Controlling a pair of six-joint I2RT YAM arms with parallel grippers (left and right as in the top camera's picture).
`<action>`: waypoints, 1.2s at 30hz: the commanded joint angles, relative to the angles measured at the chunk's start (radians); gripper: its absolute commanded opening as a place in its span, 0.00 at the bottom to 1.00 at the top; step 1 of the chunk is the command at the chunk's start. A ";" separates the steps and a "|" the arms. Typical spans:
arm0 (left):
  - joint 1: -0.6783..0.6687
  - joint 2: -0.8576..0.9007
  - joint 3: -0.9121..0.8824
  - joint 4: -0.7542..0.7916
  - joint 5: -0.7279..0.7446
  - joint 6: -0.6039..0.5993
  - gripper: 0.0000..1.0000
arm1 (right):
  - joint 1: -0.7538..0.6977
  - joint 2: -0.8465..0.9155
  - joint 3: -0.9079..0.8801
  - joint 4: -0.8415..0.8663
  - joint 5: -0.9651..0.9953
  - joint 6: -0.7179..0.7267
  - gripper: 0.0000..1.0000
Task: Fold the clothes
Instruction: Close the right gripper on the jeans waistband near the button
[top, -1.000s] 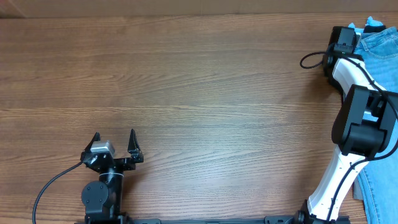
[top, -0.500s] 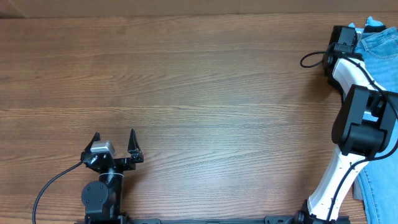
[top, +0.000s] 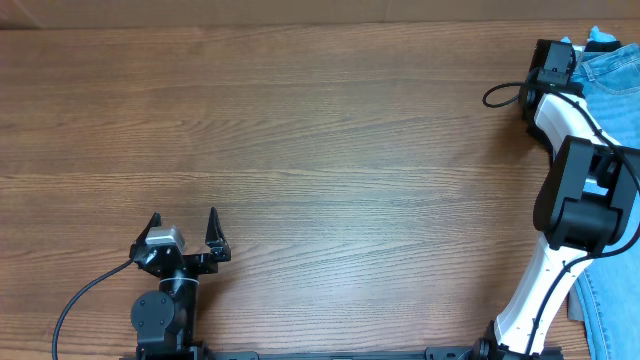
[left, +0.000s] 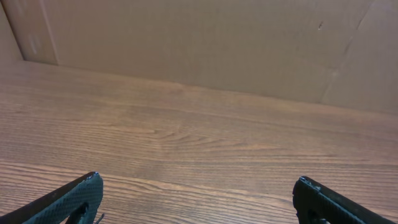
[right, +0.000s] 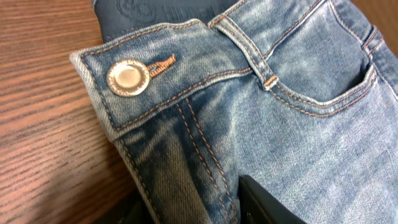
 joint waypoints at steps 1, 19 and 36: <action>0.006 -0.010 -0.003 -0.001 -0.003 0.019 1.00 | -0.003 0.003 0.040 0.032 -0.005 0.011 0.37; 0.006 -0.010 -0.003 -0.001 -0.003 0.019 1.00 | -0.003 -0.018 0.040 0.027 0.000 0.014 0.32; 0.006 -0.010 -0.003 -0.001 -0.003 0.019 1.00 | 0.010 -0.097 0.040 0.002 0.052 0.037 0.16</action>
